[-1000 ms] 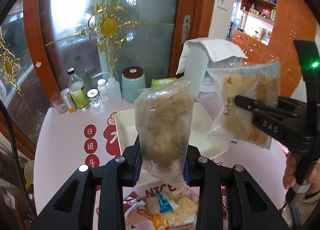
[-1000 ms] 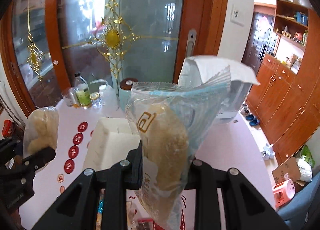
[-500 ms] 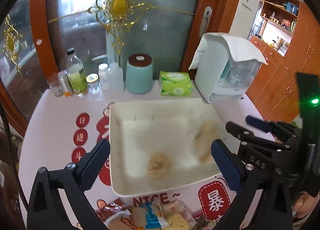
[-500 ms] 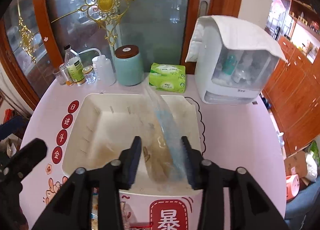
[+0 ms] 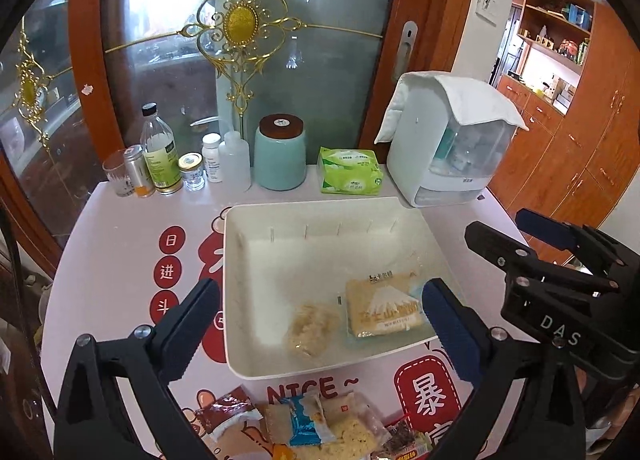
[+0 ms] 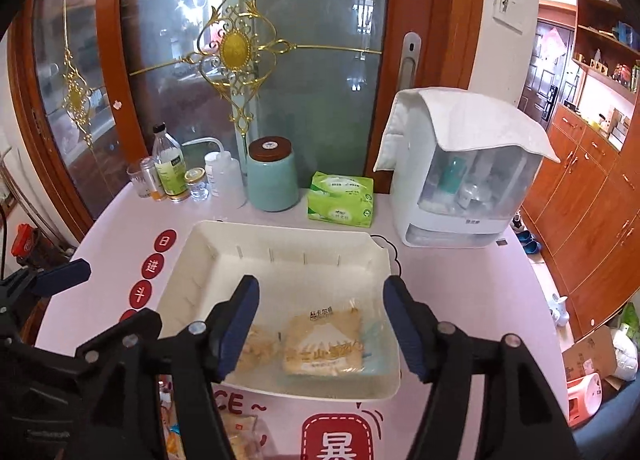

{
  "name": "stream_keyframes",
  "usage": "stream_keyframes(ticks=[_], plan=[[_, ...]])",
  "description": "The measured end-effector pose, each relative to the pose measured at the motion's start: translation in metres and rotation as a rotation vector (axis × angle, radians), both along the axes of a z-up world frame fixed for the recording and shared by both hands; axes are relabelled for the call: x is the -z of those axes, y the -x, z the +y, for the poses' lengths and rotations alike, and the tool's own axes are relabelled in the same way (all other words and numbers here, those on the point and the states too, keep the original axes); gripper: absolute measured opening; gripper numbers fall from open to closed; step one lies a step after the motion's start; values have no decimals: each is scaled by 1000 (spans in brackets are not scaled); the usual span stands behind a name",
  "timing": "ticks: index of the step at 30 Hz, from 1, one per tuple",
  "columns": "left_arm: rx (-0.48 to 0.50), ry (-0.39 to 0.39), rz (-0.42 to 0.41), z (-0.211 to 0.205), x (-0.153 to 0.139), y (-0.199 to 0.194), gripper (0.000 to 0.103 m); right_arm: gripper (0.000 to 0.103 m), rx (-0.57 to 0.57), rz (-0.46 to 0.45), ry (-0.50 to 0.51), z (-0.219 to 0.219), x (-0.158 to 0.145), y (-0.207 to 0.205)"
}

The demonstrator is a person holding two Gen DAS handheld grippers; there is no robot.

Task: Organize snacks
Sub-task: 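Withdraw both open grippers from the tray back toward the snack pile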

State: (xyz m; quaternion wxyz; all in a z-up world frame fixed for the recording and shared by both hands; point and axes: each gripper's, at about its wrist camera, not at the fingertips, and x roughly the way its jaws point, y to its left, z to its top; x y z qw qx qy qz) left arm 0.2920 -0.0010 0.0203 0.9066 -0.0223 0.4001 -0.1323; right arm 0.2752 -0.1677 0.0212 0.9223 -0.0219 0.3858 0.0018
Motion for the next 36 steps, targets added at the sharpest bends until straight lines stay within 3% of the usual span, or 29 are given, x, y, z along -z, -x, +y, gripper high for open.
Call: stream_keyframes(ticks=[9,20,27,33,36], plan=[[31,-17,-48,8,-17,34,101,65,14,-18,5,8,-13,31],[31,-39,-26,19,-17,59,101,65,44,-5,25,18,-13,57],[56,-61,-36,30,-16,92,101,65,85,-49,43,24,-15,86],[84,-162,-70,37,-17,131,101,65,143,-150,55,21,-21,129],[116,-189,-82,40,-14,152,101,65,111,-92,87,25,-15,144]])
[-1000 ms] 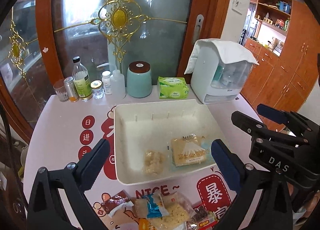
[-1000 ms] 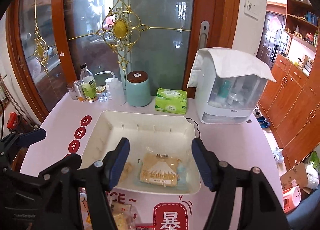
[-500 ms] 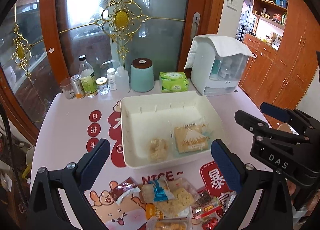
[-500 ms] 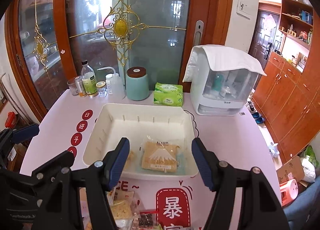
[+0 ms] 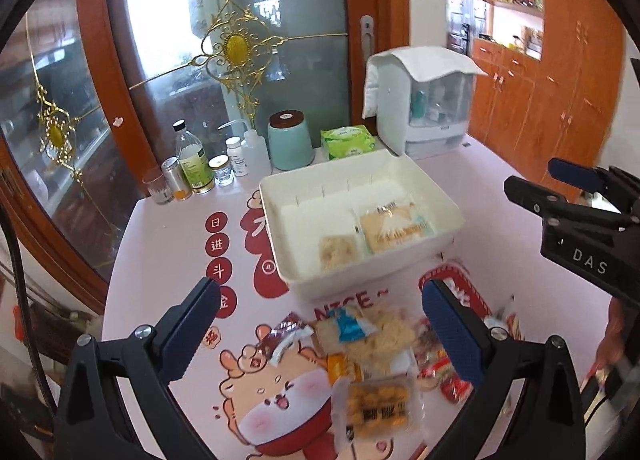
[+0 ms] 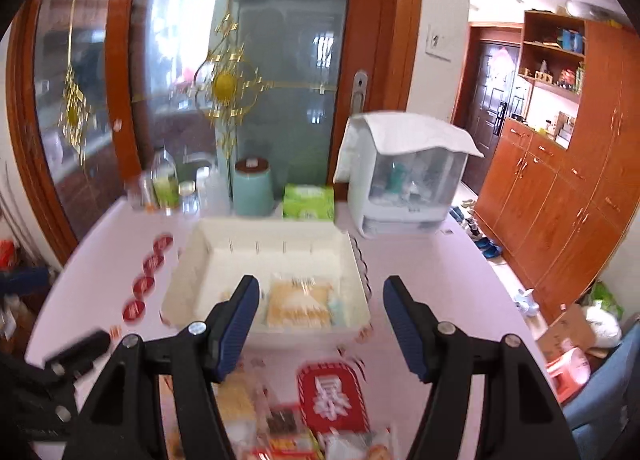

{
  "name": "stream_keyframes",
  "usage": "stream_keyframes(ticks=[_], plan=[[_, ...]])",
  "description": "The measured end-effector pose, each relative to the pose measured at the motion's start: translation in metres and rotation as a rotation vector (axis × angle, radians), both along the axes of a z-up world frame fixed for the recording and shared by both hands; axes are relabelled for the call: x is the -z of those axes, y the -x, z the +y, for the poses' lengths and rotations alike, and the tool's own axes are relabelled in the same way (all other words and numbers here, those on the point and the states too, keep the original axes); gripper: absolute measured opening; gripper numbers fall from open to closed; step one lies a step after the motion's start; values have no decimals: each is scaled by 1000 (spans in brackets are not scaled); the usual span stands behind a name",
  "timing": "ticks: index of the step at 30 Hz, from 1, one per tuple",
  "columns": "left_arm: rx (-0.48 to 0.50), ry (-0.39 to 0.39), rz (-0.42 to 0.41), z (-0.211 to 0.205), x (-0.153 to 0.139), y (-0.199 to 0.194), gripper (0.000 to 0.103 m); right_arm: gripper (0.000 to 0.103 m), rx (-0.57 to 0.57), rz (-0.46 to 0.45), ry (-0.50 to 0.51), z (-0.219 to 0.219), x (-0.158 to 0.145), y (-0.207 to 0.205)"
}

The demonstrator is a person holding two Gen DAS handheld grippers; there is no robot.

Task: Organize snacks
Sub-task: 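Withdraw both open grippers from the tray back toward the snack pile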

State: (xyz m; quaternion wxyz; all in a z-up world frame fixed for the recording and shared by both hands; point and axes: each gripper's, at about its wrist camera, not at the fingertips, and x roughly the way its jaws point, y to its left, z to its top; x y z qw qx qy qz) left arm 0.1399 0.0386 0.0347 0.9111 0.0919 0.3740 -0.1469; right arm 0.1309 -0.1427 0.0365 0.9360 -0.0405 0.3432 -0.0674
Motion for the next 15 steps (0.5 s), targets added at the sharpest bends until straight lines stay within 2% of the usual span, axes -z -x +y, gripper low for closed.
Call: stream_keyframes(ticks=[3,7,11,15], plan=[[41,1,24,1,6,17,101,65,-10,22,-3,-2,6,22],[116,23,103,0,27,41,101,65,3,65,-13,-8,19,53],[208,9,176,-12,55,63,101,65,32,143,-96,-21,45,83],[293,-31,232,-27,89,91,101,65,85,218,-109,-30,76,109]])
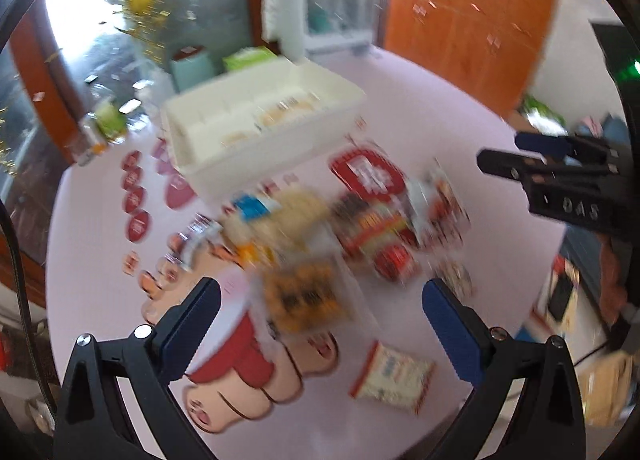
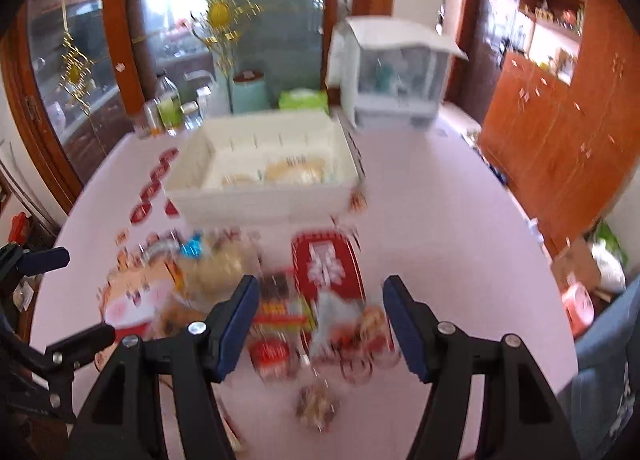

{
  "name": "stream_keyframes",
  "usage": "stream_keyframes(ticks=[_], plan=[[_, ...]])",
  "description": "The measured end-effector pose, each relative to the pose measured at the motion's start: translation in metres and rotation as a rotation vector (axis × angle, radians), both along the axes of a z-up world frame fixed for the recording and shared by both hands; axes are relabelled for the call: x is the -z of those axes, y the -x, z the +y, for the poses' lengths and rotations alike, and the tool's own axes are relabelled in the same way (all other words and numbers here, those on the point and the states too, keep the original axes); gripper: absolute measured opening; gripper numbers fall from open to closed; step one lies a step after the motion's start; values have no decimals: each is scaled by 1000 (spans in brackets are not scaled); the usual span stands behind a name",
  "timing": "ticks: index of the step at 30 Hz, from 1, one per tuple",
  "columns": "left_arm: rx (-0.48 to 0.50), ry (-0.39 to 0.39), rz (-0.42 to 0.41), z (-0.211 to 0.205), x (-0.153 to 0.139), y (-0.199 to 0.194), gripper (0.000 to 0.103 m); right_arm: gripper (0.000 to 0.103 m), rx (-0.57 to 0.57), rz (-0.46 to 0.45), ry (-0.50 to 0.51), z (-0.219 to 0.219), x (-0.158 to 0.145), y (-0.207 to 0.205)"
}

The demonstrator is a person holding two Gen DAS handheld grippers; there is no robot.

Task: Organize snacks
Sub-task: 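Withdraw both open grippers from the tray back toward the snack pile, then grasp the white-and-red barcode packet with the left gripper while the right grasps the clear nut-snack bag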

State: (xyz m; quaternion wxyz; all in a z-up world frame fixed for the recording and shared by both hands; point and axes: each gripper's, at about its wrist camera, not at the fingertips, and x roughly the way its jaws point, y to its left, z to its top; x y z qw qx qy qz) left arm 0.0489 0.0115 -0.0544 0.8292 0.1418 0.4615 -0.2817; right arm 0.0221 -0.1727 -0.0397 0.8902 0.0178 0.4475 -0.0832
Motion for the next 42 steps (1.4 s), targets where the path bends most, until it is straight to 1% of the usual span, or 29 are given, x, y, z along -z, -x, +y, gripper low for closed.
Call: stream_keyframes(ticks=[3,5,9,12,16,19,22,23,27,29,34,35,36,37,38,39,41,42], plan=[[41,-21,47,-9,24,18,101,65,29,51,-23,-7,21,15],[52,-31,79,-13,37,26,101,65,45,85,-47,-12,36,25],[55,-45,150,-19,61,35,101,65,54,145,-54,-15,61,33],[34,-38,233,-20,86,36,101,65,40,195,-80,-17,80,33],[-30,-19,356,-19,118,35,99,65,14,287,-121,-18,110,27],[-37,-22,410,-24,139,42,99,65,-5,354,-161,-19,131,23],[-24,-50,410,-32,150,51,99,65,-17,404,-201,-20,149,19],[-15,-72,404,-35,154,55,99,65,-22,413,-218,-21,153,18],[2,-137,378,-43,164,62,99,65,-38,439,-259,-21,162,11],[2,-163,356,-46,166,64,99,65,-52,447,-262,-18,163,9],[-10,-198,328,-53,171,67,99,64,-88,465,-249,-15,168,3],[-12,-209,319,-54,172,68,96,63,-97,463,-254,-15,168,4],[-11,-223,311,-57,171,68,94,58,-107,462,-266,-15,168,4],[-7,-228,308,-59,171,68,90,52,-116,460,-270,-14,168,5],[-6,-227,308,-61,169,68,82,47,-125,459,-270,-13,168,5],[-5,-226,305,-65,166,64,78,46,-132,457,-266,-8,169,4],[-13,-226,304,-70,162,64,63,45,-143,449,-265,-8,168,5],[-18,-225,302,-71,161,63,59,44,-146,446,-264,-6,168,4]])
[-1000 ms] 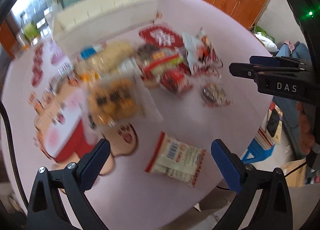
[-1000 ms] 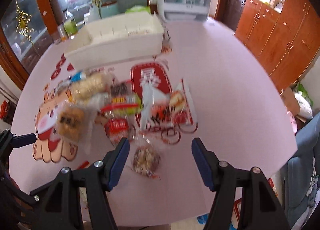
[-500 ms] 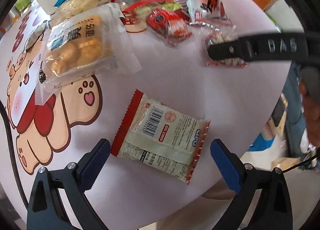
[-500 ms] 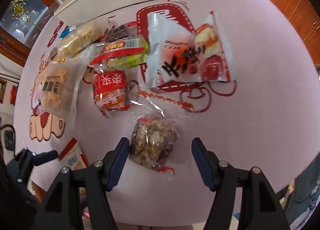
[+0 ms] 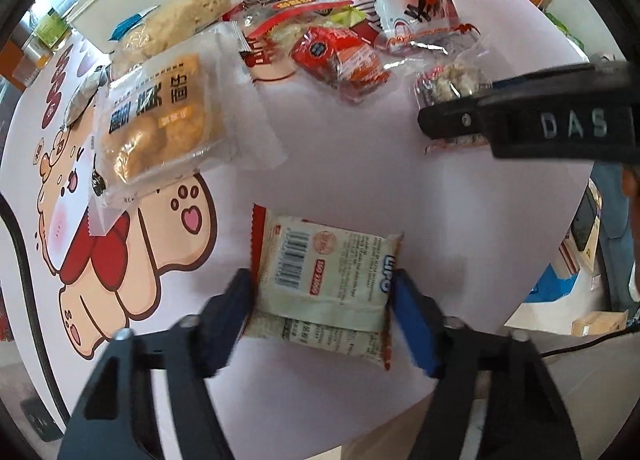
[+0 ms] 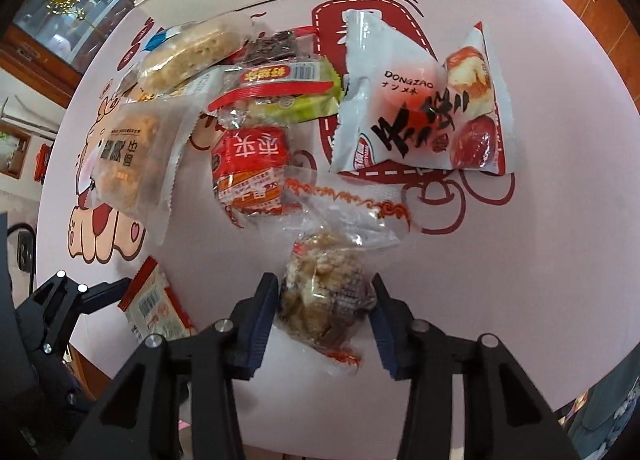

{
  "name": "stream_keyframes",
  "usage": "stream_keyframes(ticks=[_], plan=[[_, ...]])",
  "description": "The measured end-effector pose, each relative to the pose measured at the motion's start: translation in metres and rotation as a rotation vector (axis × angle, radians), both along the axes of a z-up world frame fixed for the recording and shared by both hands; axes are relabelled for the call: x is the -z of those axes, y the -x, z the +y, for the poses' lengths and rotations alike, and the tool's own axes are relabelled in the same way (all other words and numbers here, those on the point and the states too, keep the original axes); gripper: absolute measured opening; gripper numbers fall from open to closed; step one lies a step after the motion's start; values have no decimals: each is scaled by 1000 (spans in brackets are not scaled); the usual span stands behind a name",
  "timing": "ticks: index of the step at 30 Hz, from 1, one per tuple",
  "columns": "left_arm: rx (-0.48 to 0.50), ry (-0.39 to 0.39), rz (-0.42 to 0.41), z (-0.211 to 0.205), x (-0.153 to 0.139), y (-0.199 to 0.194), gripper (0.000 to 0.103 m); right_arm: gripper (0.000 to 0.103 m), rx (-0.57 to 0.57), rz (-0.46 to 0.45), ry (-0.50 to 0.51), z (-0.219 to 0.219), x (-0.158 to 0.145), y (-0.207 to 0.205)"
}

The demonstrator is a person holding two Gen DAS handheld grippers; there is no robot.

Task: Organize snacks
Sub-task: 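Grasp the white-and-red barcode packet with the left gripper while the right grasps the clear nut-snack bag, then lift both held packets and carry them over the white tray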

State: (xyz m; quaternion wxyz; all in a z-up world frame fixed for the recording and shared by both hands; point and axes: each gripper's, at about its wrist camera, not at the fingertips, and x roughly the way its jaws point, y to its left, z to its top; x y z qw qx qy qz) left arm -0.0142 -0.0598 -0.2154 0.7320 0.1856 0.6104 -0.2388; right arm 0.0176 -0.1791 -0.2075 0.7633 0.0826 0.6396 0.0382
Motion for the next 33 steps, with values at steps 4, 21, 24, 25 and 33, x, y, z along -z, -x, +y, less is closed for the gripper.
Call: stream_keyframes(ticks=[4,21,24,25,33], plan=[[-22,-14,-2,-5,-8,-6,51,41,-20,-23,8,4,-4,3],[-165,30,-146,8,-93,-15,50,41,-44,-155,-29,-8,-54,23],[-192,37,-191,13,-113,-9,50,41,-56,-207,-42,-8,-72,21],[-199,36,-208,14,-120,-8,50,41,-59,-224,-47,-9,-79,21],[-243,-1,-363,14,-180,-25,50,41,-85,-360,-72,-14,-131,16]])
